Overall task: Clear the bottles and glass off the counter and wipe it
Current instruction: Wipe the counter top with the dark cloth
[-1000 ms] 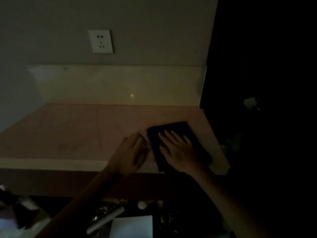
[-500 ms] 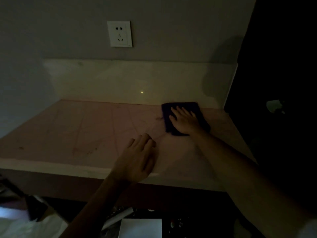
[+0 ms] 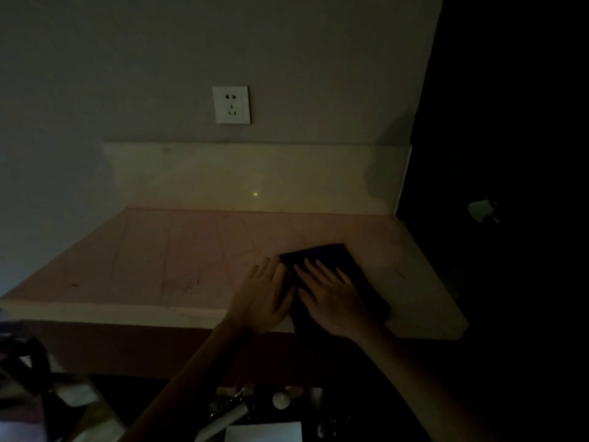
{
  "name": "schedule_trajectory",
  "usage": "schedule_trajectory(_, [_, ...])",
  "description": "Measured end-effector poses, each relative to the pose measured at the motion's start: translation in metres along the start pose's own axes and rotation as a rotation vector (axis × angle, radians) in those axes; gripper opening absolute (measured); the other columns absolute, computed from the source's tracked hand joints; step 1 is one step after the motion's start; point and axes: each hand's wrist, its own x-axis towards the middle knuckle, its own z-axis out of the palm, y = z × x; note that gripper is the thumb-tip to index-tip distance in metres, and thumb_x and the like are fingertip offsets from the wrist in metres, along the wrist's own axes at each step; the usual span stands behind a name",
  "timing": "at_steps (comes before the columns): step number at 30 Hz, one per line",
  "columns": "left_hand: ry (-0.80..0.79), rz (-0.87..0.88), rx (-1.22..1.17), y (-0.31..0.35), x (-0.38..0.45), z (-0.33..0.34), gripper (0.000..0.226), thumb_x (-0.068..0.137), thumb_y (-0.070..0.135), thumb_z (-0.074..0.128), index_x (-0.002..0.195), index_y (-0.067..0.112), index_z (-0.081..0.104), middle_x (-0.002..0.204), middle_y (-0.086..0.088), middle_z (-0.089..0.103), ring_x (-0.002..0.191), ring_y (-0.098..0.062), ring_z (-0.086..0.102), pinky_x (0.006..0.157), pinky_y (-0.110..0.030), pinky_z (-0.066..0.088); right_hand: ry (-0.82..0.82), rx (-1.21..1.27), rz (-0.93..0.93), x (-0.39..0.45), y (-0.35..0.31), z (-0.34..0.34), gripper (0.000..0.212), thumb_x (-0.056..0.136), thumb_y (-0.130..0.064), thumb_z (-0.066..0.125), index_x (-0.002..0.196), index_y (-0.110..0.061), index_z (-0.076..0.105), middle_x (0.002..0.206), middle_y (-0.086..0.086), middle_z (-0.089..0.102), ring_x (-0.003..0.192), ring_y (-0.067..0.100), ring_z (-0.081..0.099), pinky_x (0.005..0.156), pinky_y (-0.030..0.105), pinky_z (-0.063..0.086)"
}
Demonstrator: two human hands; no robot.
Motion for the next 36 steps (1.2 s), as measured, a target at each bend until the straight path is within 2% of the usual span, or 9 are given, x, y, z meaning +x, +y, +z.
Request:
schedule_trajectory(4, [0.014, 0.028, -0.041, -0.013, -0.024, -0.017, 0.030, 0.097, 0.037, 0.043, 0.111, 0.013, 0.054, 0.108, -0.001, 0.052, 0.090, -0.019, 0.049, 0.076, -0.034, 0.042, 0.016, -0.010, -0.015, -0.032, -0.022, 0.003, 0.082, 0.077, -0.064, -0.014, 0.152, -0.038, 0.007, 0.162, -0.014, 0.002, 0.149, 0.009, -0.002, 0.121, 0.039, 0.001])
schedule_trajectory(6, [-0.007, 0.027, 0.017, -0.031, -0.032, -0.027, 0.034, 0.094, 0.039, 0.041, 0.111, 0.012, 0.055, 0.111, -0.004, 0.053, 0.089, -0.024, 0.052, 0.075, -0.037, 0.043, 0.024, -0.004, 0.021, -0.026, -0.026, 0.003, 0.084, 0.076, -0.066, -0.015, 0.152, -0.039, 0.009, 0.162, -0.014, 0.004, 0.149, 0.008, 0.001, 0.120, 0.039, 0.002])
schedule_trajectory(8, [-0.029, 0.013, 0.100, -0.052, -0.036, -0.031, 0.038, 0.094, 0.042, 0.039, 0.109, 0.012, 0.058, 0.111, -0.007, 0.055, 0.088, -0.028, 0.054, 0.075, -0.039, 0.044, -0.010, 0.002, 0.042, -0.010, -0.026, 0.004, 0.074, 0.085, -0.067, -0.006, 0.152, -0.040, 0.009, 0.162, -0.015, 0.004, 0.149, 0.007, 0.001, 0.120, 0.038, 0.002])
schedule_trajectory(11, [-0.061, -0.015, 0.143, -0.076, -0.040, -0.034, 0.038, 0.094, 0.045, 0.040, 0.110, 0.014, 0.058, 0.110, -0.005, 0.055, 0.089, -0.027, 0.055, 0.076, -0.038, 0.043, -0.065, -0.026, 0.065, 0.030, -0.021, 0.007, 0.057, 0.098, -0.057, 0.008, 0.152, -0.039, 0.007, 0.162, -0.014, 0.002, 0.149, 0.009, 0.001, 0.120, 0.039, 0.002])
schedule_trajectory(17, [0.047, -0.148, 0.016, -0.093, -0.043, -0.031, 0.039, 0.091, 0.044, 0.044, 0.112, 0.012, 0.055, 0.111, -0.002, 0.049, 0.093, -0.021, 0.049, 0.080, -0.037, 0.040, -0.082, -0.050, 0.134, 0.150, 0.000, 0.015, 0.058, 0.097, -0.055, 0.008, 0.152, -0.037, 0.008, 0.163, -0.010, 0.004, 0.150, 0.013, 0.004, 0.121, 0.041, 0.003])
schedule_trajectory(23, [0.036, -0.097, 0.050, -0.102, -0.041, -0.026, 0.036, 0.087, 0.036, 0.044, 0.107, 0.008, 0.057, 0.108, -0.007, 0.052, 0.088, -0.025, 0.049, 0.077, -0.040, 0.041, -0.060, -0.049, 0.157, 0.237, 0.012, 0.025, 0.057, 0.098, -0.051, 0.012, 0.153, -0.035, 0.011, 0.163, -0.007, 0.007, 0.150, 0.015, 0.007, 0.121, 0.044, 0.005])
schedule_trajectory(29, [0.020, -0.106, 0.070, -0.098, -0.042, -0.029, 0.035, 0.085, 0.039, 0.045, 0.104, 0.012, 0.054, 0.107, -0.005, 0.050, 0.088, -0.023, 0.048, 0.077, -0.040, 0.042, -0.068, -0.051, 0.127, 0.186, -0.018, 0.024, 0.056, 0.099, -0.049, 0.012, 0.153, -0.035, 0.008, 0.163, -0.007, 0.006, 0.150, 0.015, 0.005, 0.121, 0.044, 0.003])
schedule_trajectory(33, [0.058, -0.126, -0.018, -0.095, -0.044, -0.030, 0.037, 0.086, 0.042, 0.038, 0.103, 0.012, 0.053, 0.104, -0.004, 0.048, 0.088, -0.021, 0.046, 0.076, -0.041, 0.044, -0.019, -0.019, 0.030, 0.094, -0.056, 0.027, 0.054, 0.100, -0.050, 0.014, 0.152, -0.038, 0.010, 0.162, -0.011, 0.009, 0.150, 0.011, 0.007, 0.121, 0.041, 0.004])
schedule_trajectory(36, [0.111, -0.208, -0.112, -0.093, -0.047, -0.032, 0.041, 0.088, 0.045, 0.034, 0.108, 0.014, 0.051, 0.108, -0.001, 0.045, 0.092, -0.020, 0.046, 0.080, -0.042, 0.044, 0.029, -0.008, 0.000, 0.029, -0.079, 0.027, 0.055, 0.097, -0.052, 0.011, 0.151, -0.040, 0.011, 0.161, -0.014, 0.009, 0.149, 0.009, 0.007, 0.121, 0.039, 0.005])
